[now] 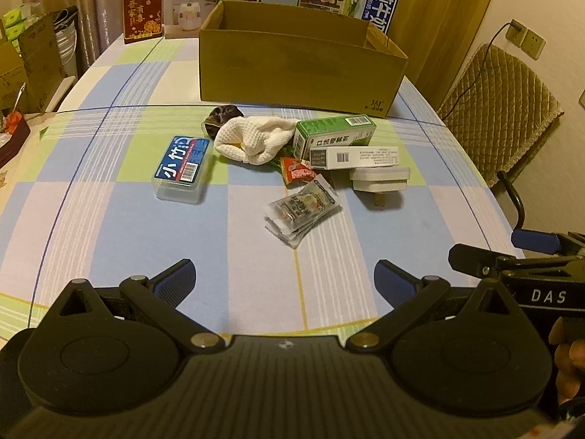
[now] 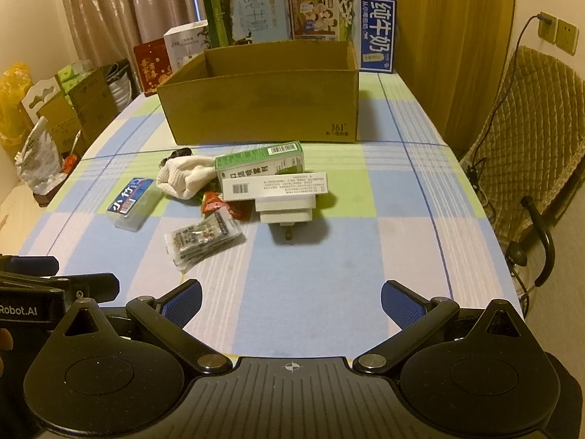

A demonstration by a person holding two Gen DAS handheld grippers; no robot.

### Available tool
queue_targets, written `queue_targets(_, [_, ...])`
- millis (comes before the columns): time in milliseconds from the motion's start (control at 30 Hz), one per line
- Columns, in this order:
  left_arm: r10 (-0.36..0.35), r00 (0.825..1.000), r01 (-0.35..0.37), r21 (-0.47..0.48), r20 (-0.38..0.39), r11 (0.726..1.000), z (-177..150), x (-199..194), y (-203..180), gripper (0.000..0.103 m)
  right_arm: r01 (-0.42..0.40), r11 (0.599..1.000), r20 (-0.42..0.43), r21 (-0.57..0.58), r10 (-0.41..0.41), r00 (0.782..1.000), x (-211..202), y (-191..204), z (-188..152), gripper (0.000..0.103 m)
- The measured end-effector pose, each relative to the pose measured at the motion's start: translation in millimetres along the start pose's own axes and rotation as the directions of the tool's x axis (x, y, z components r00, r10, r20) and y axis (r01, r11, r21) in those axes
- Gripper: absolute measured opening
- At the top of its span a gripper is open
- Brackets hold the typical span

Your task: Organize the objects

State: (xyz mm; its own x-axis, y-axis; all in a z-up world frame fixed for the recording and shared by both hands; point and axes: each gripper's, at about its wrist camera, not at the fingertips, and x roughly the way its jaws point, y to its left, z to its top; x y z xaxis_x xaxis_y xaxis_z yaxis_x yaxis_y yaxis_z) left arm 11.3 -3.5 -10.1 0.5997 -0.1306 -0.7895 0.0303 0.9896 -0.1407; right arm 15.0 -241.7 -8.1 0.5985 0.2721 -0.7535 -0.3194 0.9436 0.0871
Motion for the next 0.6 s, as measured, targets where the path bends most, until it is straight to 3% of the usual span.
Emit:
queue_targets(233, [-0.002, 0.999, 0.003, 0.029, -0.036, 1.000, 10, 24, 11, 0.102, -0.010, 1.000, 0.001, 0.011, 0.010, 1.000, 15, -11, 3, 0.101])
queue_targets(467, [-0.044, 0.998, 0.052, 0.176, -0.050, 0.983, 34, 59, 6, 0.101, -0.011, 1.000, 0.000, 0.023, 0.011, 1.000, 38, -25, 13, 0.101])
queue_targets(600, [-0.063, 0.995, 0.081, 0.269, -0.073, 0.960, 43, 89, -1, 0.088, -0.022, 0.999, -0.007, 0.026, 0.022, 1.000, 57, -31, 20, 0.092])
